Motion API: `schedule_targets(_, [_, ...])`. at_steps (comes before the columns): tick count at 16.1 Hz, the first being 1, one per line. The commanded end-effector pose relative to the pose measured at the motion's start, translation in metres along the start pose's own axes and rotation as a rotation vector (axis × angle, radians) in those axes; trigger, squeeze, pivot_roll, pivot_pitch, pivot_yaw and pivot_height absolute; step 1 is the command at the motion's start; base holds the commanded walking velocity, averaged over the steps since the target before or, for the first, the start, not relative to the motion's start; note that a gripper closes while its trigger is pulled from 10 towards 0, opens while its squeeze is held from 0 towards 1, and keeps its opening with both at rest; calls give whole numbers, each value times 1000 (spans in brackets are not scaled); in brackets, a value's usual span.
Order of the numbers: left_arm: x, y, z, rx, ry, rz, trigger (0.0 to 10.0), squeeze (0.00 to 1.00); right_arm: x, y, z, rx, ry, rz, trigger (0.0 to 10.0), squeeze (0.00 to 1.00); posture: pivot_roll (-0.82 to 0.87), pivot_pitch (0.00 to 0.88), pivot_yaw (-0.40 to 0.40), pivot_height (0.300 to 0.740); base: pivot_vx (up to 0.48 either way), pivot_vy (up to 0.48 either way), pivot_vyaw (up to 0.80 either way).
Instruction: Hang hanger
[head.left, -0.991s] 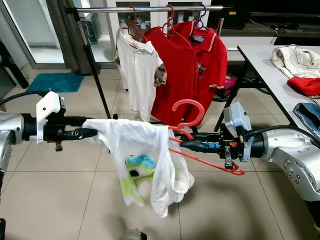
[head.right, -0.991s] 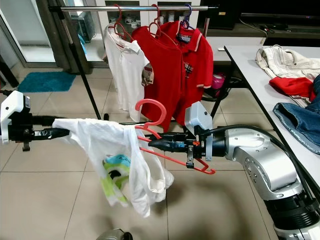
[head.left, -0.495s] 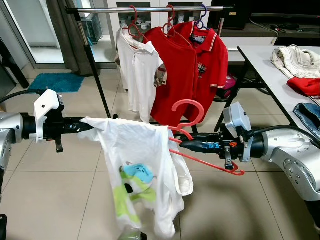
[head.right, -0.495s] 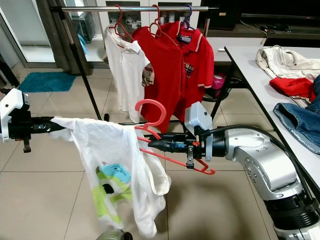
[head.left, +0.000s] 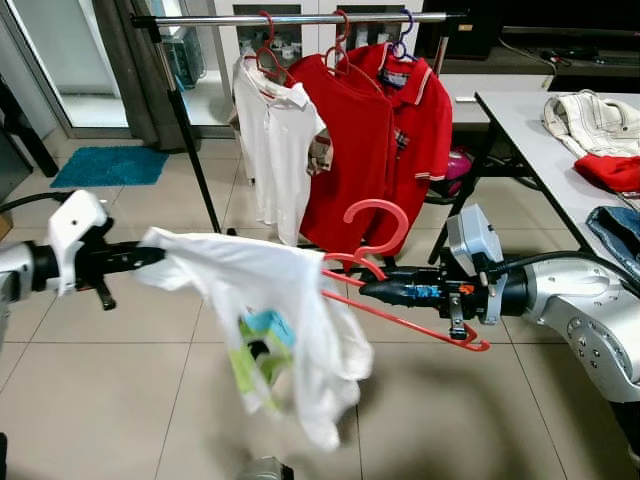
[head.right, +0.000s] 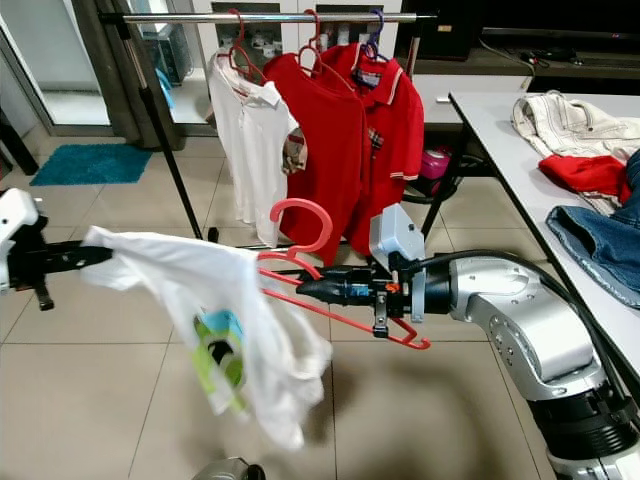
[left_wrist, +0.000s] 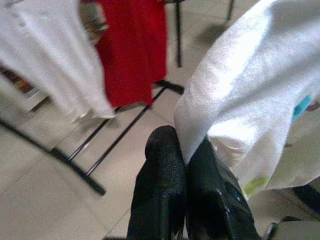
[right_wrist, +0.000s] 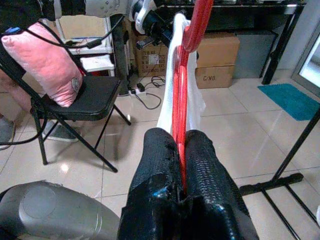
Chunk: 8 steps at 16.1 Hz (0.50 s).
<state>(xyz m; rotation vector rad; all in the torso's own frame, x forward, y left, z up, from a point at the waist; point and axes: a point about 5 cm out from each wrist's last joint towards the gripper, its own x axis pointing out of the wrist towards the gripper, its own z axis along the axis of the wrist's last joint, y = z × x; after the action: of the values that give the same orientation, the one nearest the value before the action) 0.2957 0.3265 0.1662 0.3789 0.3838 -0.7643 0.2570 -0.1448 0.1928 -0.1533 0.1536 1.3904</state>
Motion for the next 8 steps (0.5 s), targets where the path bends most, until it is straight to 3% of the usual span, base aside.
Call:
schedule_targets(1, [-11,7,-2,9,21,65,0,0,-3,0,7,-20,-28,5,10000,0,-1,0,59,740,0,0,0])
schedule_targets(8, [-22,14,-11,9,54,163,0,0,-3,-1,8,-25,-25,5,10000,0,0,0,59,740,0,0,0])
